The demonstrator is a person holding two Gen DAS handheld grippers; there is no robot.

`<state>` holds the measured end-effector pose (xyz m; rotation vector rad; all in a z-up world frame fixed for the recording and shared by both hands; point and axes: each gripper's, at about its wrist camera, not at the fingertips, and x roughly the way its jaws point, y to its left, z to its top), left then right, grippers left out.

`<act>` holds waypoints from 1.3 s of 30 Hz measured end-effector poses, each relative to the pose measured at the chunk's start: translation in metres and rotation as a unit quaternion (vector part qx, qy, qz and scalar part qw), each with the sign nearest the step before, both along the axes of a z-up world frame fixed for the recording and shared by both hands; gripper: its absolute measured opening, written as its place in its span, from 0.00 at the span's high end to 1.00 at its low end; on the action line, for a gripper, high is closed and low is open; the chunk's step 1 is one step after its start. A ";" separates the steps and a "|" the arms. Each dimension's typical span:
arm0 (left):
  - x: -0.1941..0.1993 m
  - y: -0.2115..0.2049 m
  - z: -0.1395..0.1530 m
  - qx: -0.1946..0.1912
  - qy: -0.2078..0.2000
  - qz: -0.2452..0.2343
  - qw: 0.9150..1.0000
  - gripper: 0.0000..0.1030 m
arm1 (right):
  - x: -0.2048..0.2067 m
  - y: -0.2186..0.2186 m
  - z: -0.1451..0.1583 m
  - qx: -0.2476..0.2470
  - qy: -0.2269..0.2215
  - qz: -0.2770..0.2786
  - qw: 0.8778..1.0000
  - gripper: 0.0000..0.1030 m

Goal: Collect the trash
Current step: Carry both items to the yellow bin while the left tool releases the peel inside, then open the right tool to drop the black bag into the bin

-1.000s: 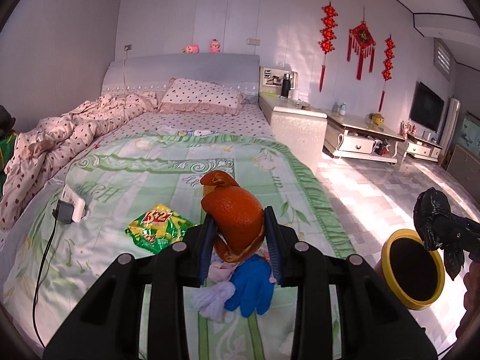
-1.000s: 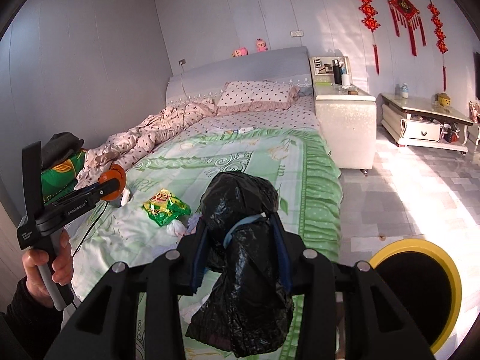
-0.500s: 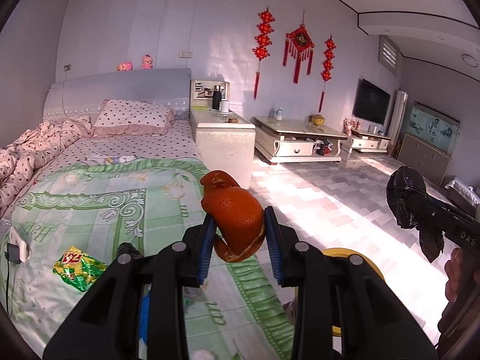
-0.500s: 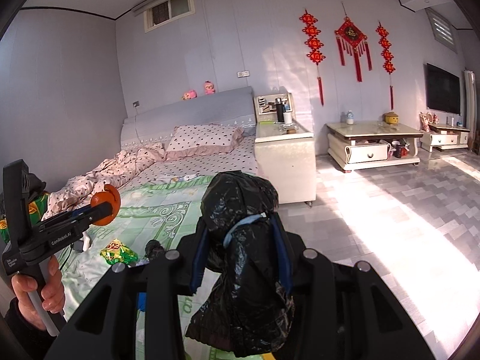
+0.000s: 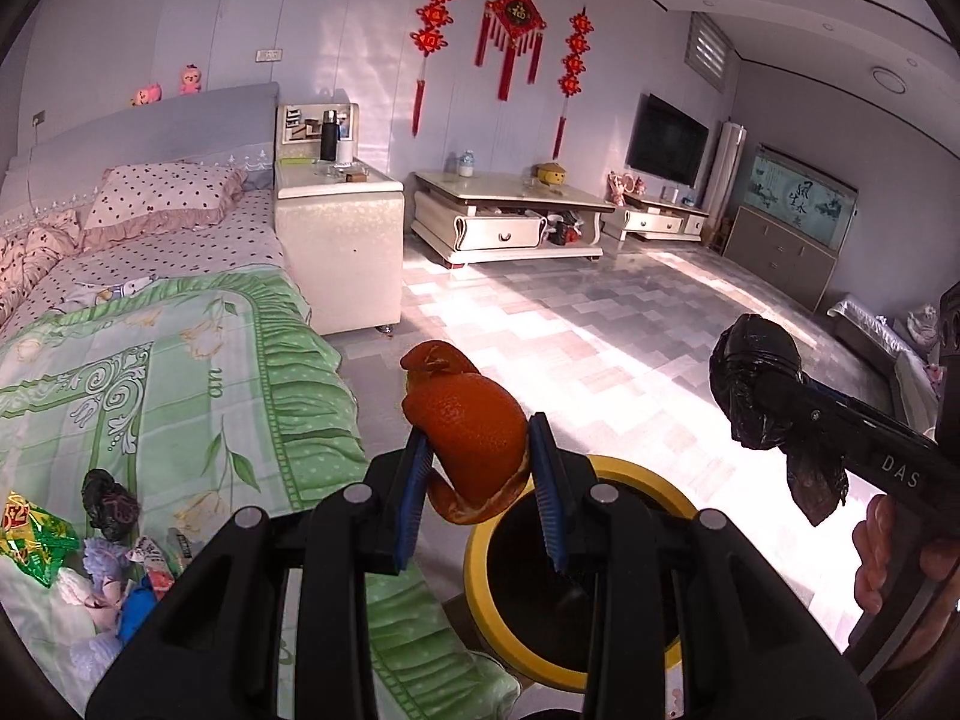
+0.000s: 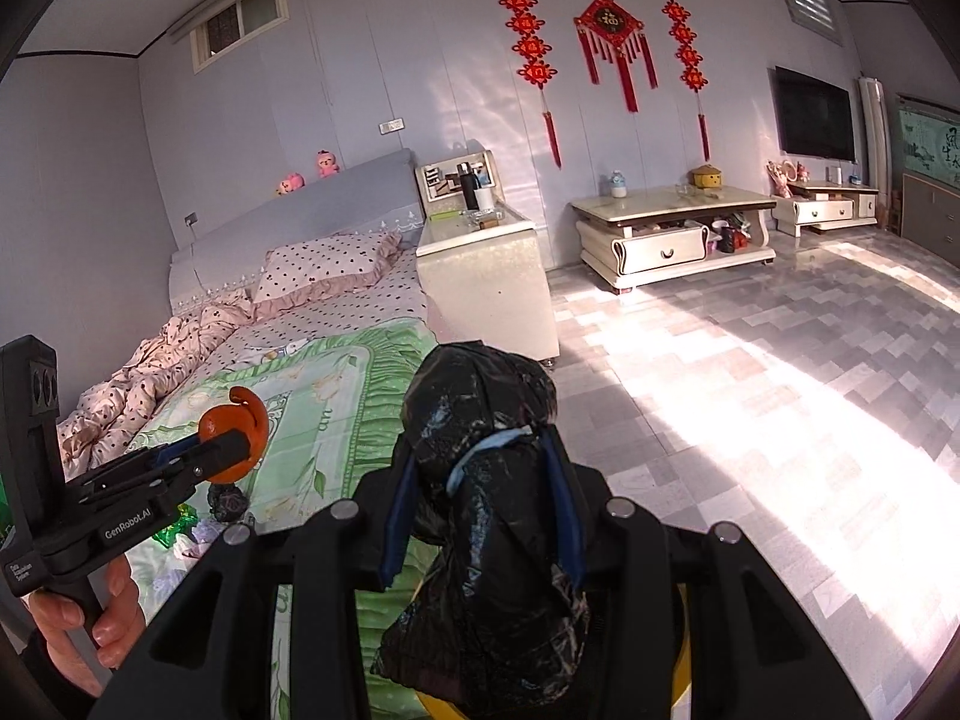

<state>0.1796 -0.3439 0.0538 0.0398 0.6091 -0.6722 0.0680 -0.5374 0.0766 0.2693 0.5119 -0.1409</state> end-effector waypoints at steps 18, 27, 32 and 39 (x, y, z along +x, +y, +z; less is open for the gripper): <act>0.024 -0.062 -0.098 0.017 0.089 -0.055 0.994 0.52 | 0.015 -0.039 -0.078 0.036 0.073 -0.047 0.996 0.58; 0.025 -0.038 -0.086 0.009 0.081 -0.031 0.996 0.29 | 0.006 -0.037 -0.078 0.041 0.072 -0.064 0.994 0.38; 0.028 -0.010 -0.080 0.007 0.076 -0.005 0.997 0.23 | 0.001 -0.023 -0.073 0.034 0.066 -0.059 0.995 0.36; 0.035 0.049 -0.065 0.007 0.056 0.042 0.998 0.18 | -0.001 0.012 -0.052 0.023 0.041 -0.022 0.999 0.33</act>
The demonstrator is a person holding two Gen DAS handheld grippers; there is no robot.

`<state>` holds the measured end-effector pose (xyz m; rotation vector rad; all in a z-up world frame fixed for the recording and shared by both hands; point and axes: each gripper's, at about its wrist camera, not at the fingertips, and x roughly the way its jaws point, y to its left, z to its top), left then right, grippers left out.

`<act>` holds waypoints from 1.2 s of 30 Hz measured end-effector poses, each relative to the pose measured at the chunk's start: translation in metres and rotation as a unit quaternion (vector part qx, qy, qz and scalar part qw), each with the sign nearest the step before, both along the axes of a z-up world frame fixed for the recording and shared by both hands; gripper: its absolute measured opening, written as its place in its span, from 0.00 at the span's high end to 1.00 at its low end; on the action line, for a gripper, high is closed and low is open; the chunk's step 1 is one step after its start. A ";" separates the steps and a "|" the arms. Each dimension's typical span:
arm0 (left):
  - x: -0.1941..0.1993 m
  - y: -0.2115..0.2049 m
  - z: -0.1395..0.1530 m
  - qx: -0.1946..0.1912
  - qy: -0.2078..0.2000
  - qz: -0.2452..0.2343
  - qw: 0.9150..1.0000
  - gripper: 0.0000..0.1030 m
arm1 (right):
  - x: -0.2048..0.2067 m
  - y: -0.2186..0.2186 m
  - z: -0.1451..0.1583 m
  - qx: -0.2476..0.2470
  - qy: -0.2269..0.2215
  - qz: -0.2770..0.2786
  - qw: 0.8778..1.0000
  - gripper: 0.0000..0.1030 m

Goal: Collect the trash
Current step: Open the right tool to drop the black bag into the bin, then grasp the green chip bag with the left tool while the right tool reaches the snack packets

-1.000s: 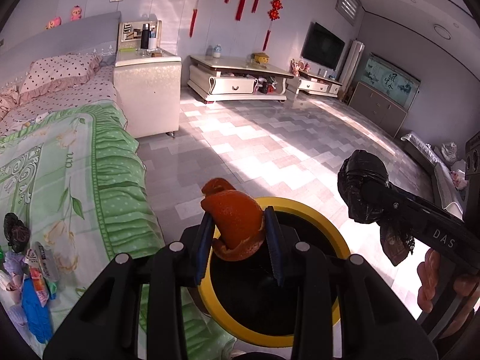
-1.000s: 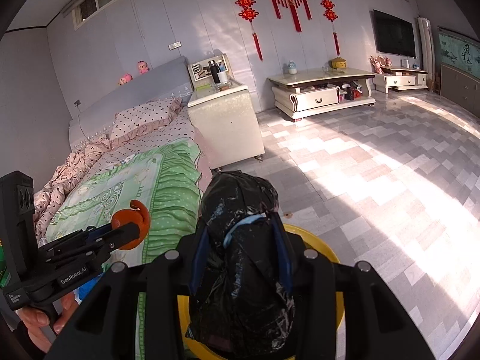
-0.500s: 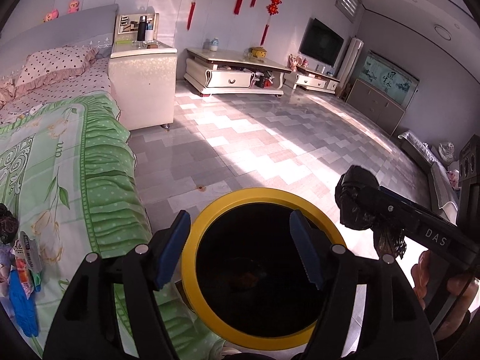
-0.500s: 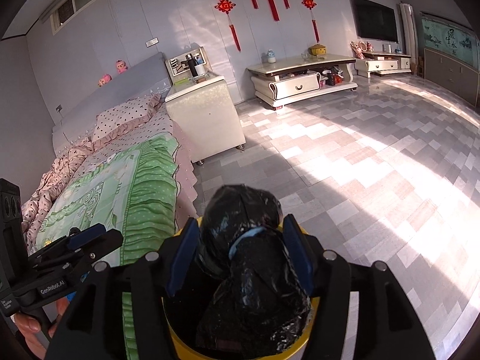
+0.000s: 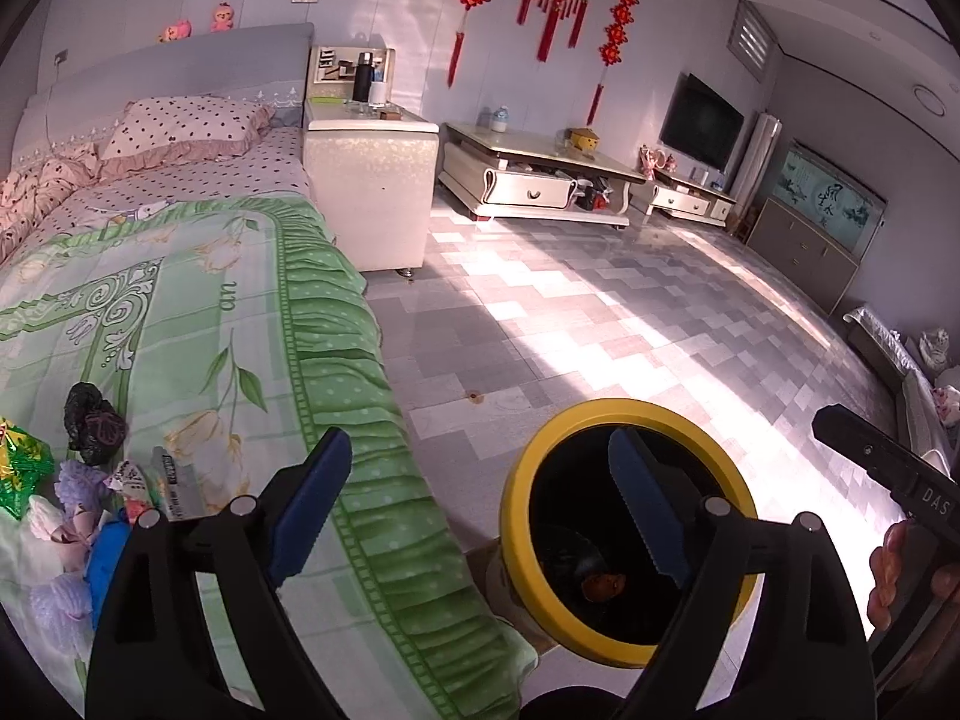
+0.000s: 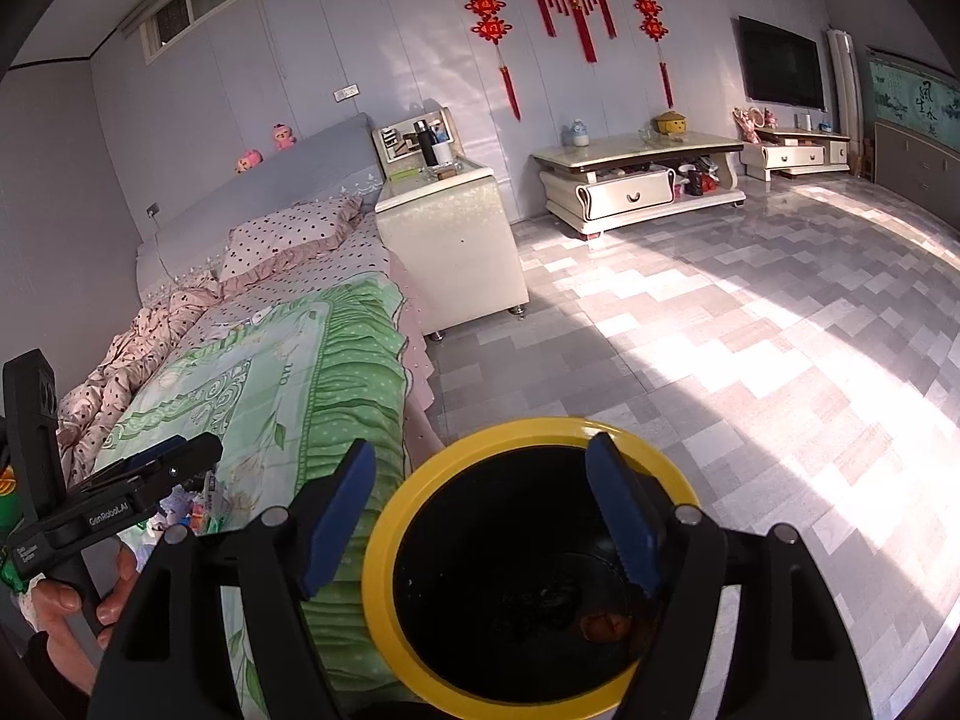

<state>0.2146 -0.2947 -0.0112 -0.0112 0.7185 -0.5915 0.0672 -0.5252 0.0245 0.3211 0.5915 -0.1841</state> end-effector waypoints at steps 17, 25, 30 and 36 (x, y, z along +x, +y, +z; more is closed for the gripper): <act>0.031 0.206 0.017 0.026 -0.031 0.163 0.986 0.17 | 0.067 0.138 0.030 -0.028 -0.021 0.140 0.990 0.30; 0.051 0.305 0.007 0.036 -0.024 0.246 0.968 0.17 | 0.118 0.205 0.014 -0.032 0.013 0.196 0.980 0.26; 0.068 0.363 -0.005 0.045 -0.014 0.291 0.956 0.17 | 0.151 0.242 -0.007 -0.040 0.039 0.221 0.974 0.24; 0.084 0.419 -0.034 0.047 0.009 0.329 0.943 0.17 | 0.186 0.270 -0.040 -0.040 0.074 0.235 0.968 0.24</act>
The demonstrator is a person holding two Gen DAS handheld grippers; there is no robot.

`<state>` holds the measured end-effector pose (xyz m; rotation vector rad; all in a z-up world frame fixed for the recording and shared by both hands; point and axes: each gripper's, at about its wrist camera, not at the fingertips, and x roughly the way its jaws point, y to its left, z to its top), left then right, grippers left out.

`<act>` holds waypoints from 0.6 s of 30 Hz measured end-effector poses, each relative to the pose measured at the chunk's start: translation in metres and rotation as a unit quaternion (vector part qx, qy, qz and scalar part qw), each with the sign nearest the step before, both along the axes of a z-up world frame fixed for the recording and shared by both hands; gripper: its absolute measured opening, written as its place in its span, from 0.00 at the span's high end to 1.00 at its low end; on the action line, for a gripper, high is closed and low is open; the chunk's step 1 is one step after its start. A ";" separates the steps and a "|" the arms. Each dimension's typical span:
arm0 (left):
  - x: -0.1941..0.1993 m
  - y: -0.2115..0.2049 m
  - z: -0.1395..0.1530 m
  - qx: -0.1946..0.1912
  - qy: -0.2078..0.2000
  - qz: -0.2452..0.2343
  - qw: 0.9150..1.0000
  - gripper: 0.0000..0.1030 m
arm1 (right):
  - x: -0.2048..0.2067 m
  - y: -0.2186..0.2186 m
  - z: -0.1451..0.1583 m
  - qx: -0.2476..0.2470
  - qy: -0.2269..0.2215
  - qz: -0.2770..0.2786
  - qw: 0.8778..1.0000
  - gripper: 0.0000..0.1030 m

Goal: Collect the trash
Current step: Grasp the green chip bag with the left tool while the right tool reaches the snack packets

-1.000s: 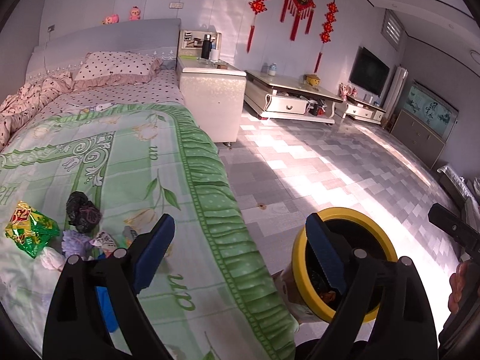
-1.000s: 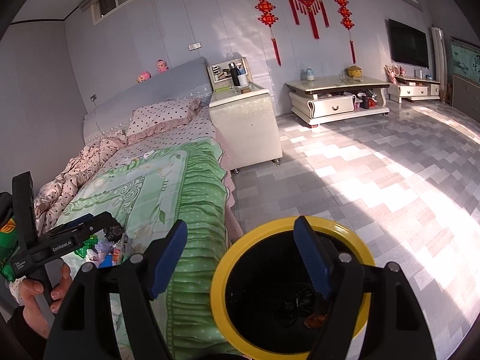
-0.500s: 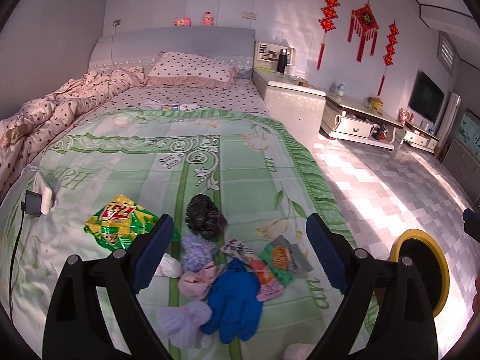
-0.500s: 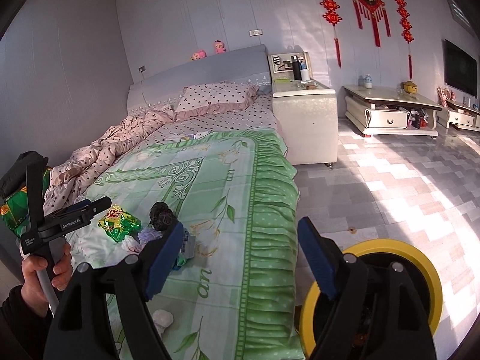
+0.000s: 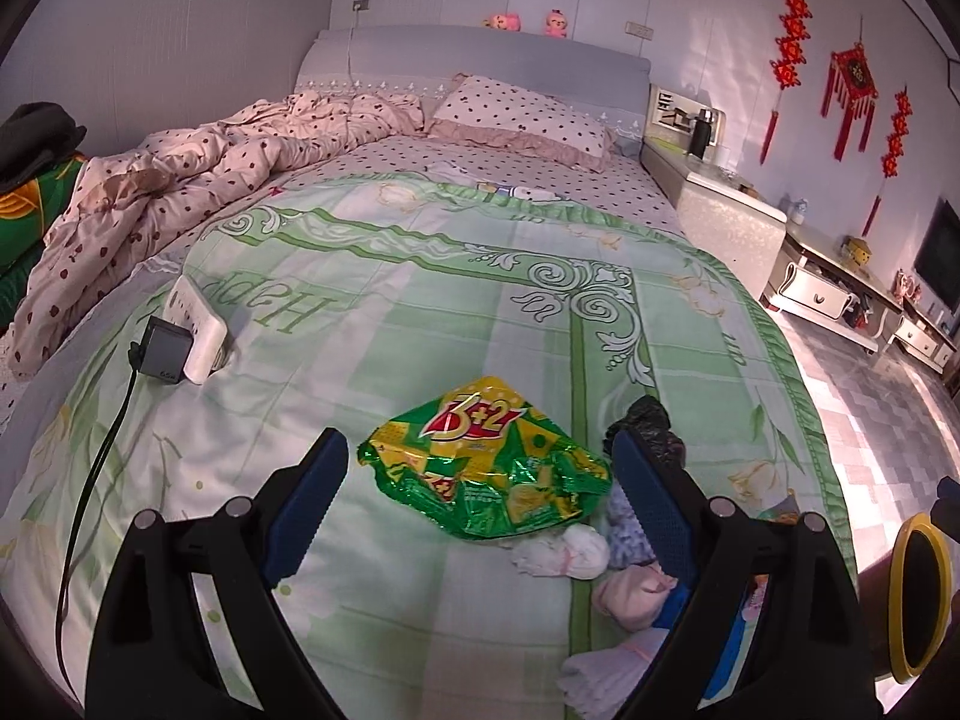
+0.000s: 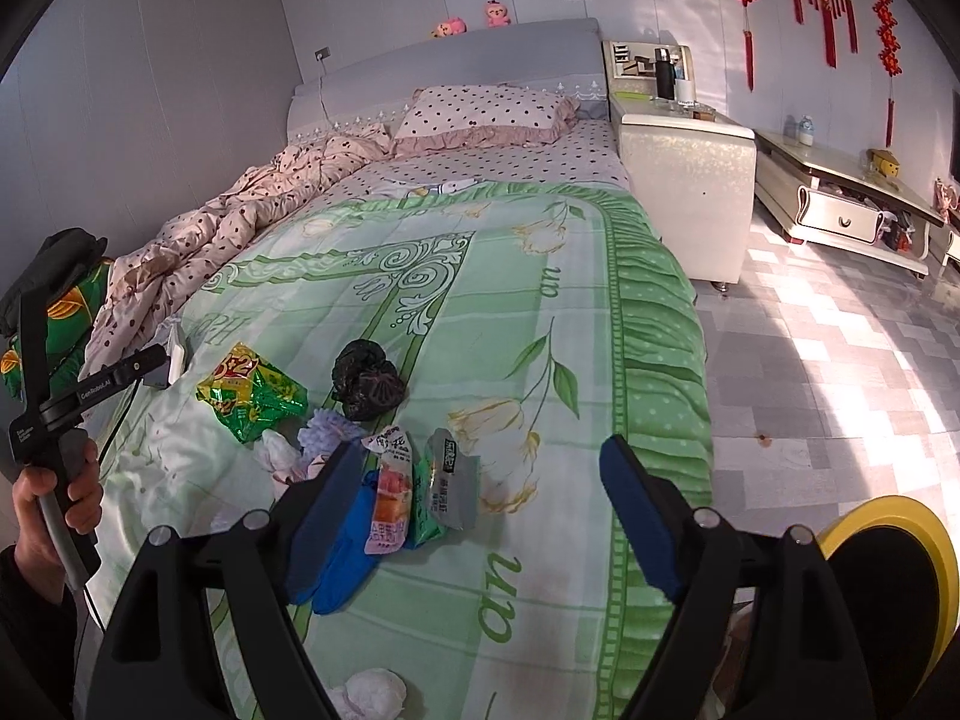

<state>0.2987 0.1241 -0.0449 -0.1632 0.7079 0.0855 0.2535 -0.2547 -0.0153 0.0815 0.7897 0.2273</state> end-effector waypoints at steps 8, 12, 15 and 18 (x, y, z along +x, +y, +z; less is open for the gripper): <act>0.022 0.045 -0.045 -0.003 0.028 0.021 0.999 0.16 | 0.039 0.012 -0.043 0.003 0.052 0.003 0.999 0.16; 0.036 0.052 -0.061 0.005 0.032 0.016 0.999 0.16 | 0.053 0.017 -0.062 0.006 0.078 0.007 0.997 0.14; 0.044 0.058 -0.066 0.007 0.029 0.020 0.999 0.16 | 0.060 0.022 -0.074 0.007 0.093 0.016 0.996 0.13; 0.048 0.060 -0.068 0.019 0.018 0.014 1.000 0.13 | 0.065 0.027 -0.082 0.007 0.099 0.021 0.995 0.11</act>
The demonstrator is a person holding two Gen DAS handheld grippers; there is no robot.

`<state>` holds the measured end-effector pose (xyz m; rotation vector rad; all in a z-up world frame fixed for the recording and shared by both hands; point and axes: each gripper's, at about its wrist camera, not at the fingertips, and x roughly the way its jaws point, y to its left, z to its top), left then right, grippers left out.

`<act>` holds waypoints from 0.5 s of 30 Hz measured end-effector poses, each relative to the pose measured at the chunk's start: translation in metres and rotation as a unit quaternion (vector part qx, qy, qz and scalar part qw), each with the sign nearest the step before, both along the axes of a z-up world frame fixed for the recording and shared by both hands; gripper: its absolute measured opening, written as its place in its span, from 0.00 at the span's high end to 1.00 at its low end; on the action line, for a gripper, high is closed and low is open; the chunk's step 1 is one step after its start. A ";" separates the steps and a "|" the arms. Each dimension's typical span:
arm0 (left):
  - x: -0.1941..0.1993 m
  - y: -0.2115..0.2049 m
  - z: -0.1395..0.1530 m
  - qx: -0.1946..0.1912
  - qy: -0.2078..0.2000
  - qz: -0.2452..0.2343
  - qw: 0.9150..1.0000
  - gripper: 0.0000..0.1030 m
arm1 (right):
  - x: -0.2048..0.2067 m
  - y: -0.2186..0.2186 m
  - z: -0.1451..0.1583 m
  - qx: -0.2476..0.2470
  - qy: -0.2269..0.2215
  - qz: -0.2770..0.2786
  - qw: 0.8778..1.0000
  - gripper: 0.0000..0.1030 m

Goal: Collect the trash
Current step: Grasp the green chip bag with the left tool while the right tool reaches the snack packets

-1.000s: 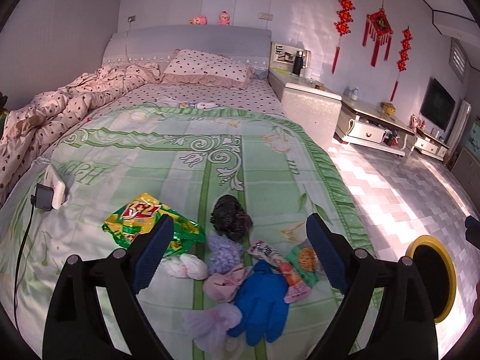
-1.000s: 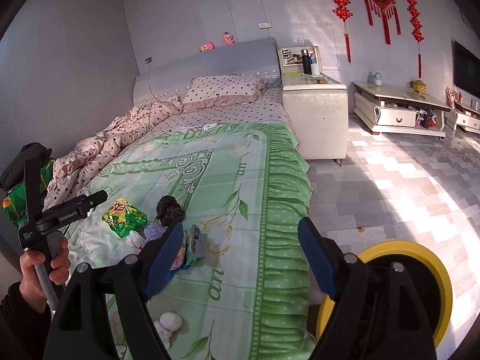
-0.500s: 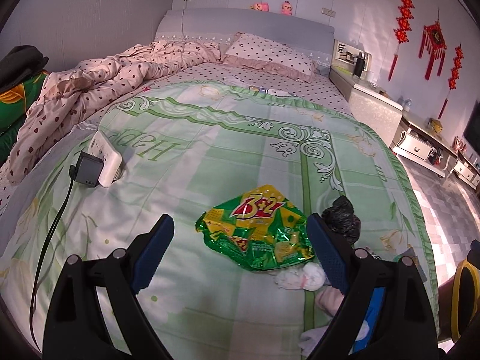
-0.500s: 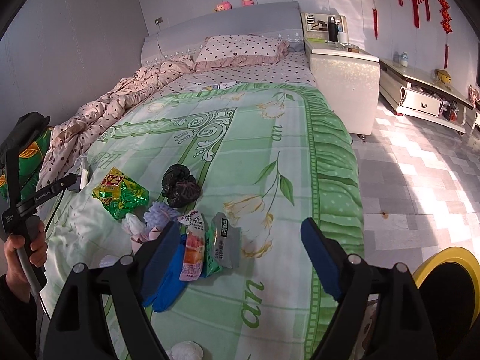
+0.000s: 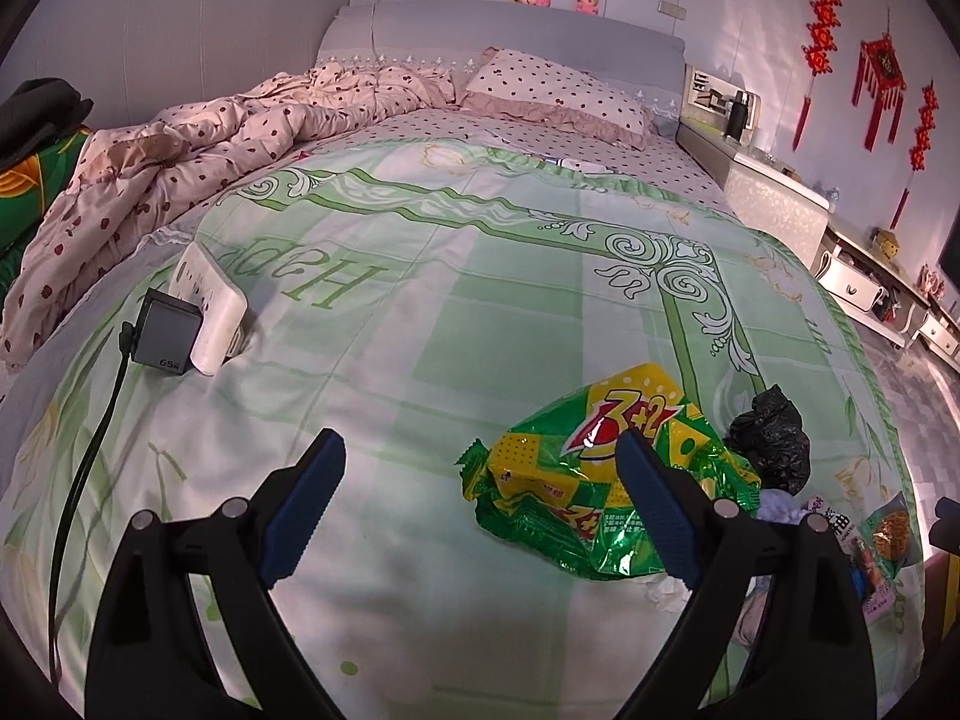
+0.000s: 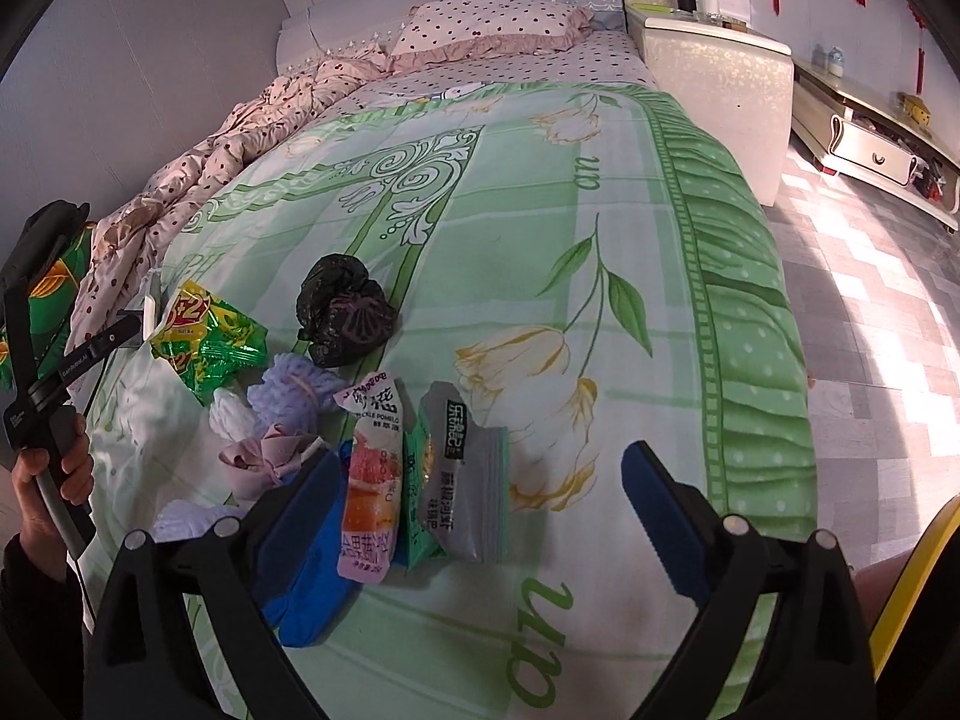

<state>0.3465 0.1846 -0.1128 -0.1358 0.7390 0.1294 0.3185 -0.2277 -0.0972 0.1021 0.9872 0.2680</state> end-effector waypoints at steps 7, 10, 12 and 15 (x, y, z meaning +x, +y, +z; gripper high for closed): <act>0.018 0.005 -0.004 0.026 0.003 0.002 1.000 0.11 | 0.010 0.009 -0.013 0.000 0.006 0.012 1.000 0.10; 0.026 0.004 -0.007 0.039 0.005 -0.001 0.999 0.09 | 0.012 0.013 -0.017 0.001 0.009 0.016 1.000 0.08; 0.033 0.001 -0.011 0.052 0.011 -0.007 0.999 0.09 | 0.013 0.015 -0.021 0.001 0.012 0.020 1.000 0.08; 0.044 -0.005 -0.019 0.059 0.023 -0.022 0.998 0.08 | 0.015 0.017 -0.026 0.004 0.019 0.022 1.000 0.08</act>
